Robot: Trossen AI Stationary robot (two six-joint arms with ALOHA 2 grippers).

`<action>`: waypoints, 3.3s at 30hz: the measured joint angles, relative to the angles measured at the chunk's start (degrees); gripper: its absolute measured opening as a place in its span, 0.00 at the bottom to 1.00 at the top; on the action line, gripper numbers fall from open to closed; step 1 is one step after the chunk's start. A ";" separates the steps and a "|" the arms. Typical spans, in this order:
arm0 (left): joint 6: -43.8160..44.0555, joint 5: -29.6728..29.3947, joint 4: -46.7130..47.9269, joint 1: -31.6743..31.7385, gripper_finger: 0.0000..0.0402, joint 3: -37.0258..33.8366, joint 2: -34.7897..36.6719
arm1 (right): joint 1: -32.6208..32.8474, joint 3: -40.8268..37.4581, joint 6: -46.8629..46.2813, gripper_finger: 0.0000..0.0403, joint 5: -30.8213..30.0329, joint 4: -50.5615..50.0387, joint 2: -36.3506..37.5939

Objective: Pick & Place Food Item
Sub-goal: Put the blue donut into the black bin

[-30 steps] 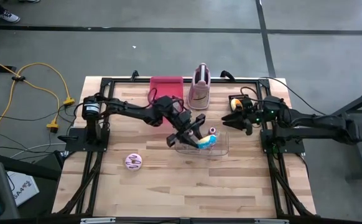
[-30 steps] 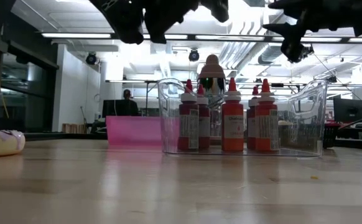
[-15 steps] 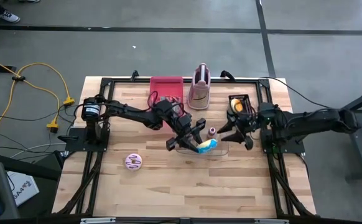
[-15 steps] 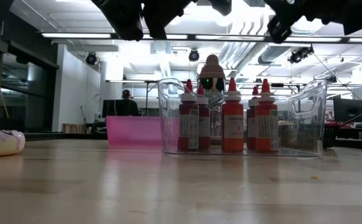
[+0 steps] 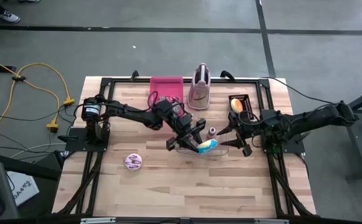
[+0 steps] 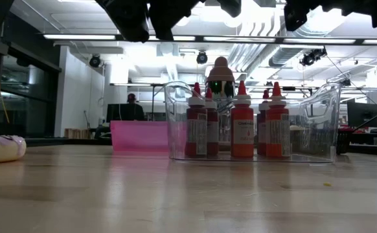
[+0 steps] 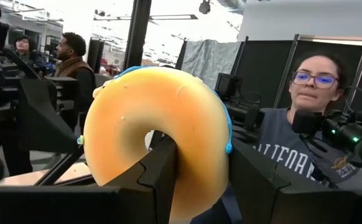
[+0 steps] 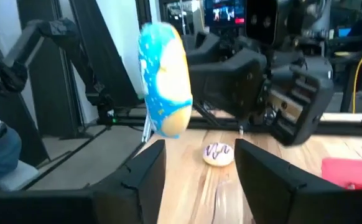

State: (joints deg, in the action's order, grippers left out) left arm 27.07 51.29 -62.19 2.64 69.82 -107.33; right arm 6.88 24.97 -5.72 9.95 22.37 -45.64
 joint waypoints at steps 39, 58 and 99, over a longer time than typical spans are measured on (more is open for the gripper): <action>-0.07 -4.79 0.18 -1.36 0.32 0.00 -0.02 | 4.38 0.07 -0.02 0.57 0.55 21.91 -12.20; -0.04 -5.39 0.41 -1.34 0.32 0.00 -0.04 | 4.38 5.21 -0.46 0.57 4.13 23.95 -18.74; 3.39 -0.47 -0.01 -1.45 0.32 0.00 -0.04 | 5.91 5.22 -0.68 0.32 4.02 18.47 -18.33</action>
State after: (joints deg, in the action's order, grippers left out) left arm 30.46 50.81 -62.20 1.19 69.82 -107.37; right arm 12.80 30.20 -6.39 13.98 40.84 -63.96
